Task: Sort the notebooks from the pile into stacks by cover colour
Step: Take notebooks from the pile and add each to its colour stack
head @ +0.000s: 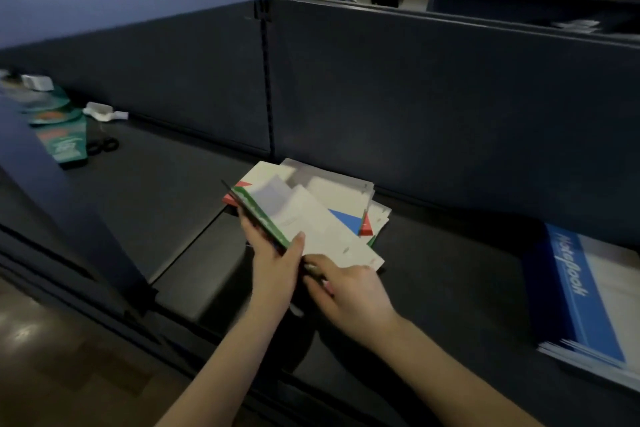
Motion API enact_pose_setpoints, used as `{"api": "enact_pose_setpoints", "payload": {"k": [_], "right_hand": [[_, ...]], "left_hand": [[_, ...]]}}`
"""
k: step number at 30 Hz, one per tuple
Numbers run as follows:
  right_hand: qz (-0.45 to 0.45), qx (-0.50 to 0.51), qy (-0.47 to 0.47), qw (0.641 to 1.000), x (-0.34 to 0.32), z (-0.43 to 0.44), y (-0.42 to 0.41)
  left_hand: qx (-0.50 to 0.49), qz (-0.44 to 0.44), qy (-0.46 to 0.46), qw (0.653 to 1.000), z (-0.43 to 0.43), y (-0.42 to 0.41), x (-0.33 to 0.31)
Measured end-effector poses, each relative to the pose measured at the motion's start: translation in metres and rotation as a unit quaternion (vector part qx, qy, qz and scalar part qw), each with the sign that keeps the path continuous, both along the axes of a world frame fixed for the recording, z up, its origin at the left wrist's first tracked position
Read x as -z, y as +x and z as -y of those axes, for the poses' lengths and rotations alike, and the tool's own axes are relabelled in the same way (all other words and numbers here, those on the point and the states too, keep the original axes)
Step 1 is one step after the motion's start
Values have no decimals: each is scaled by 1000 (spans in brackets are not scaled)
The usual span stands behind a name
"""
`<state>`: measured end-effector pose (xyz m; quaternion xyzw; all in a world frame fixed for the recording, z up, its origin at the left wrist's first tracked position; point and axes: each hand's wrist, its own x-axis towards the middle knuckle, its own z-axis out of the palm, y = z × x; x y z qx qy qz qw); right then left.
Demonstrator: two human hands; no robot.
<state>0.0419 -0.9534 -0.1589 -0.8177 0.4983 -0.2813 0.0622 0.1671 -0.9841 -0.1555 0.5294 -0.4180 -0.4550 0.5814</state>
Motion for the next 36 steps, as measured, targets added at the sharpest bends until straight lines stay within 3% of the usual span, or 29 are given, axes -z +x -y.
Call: {"api": "enact_pose_setpoints", "payload": {"k": [3, 5, 7, 12, 16, 25, 36], "right_hand": [[-46, -25, -2, 999, 2, -10, -10], [-30, -7, 87, 996, -2, -11, -22], [41, 10, 201, 979, -2, -8, -38], [127, 106, 226, 960, -14, 10, -76], [258, 155, 268, 915, -29, 13, -96], [393, 147, 227, 879, -41, -19, -139], [495, 267, 84, 823, -41, -72, -219]], "left_hand": [[-52, -16, 12, 998, 3, -2, 4], [-72, -29, 9, 997, 3, -5, 1], [-80, -38, -3, 996, 2, -10, -5], [-39, -57, -19, 997, -5, -24, -17], [45, -76, -22, 996, -14, -40, -21], [151, -86, -18, 985, -23, -93, -31], [245, -130, 8, 961, -44, -186, -35]]}}
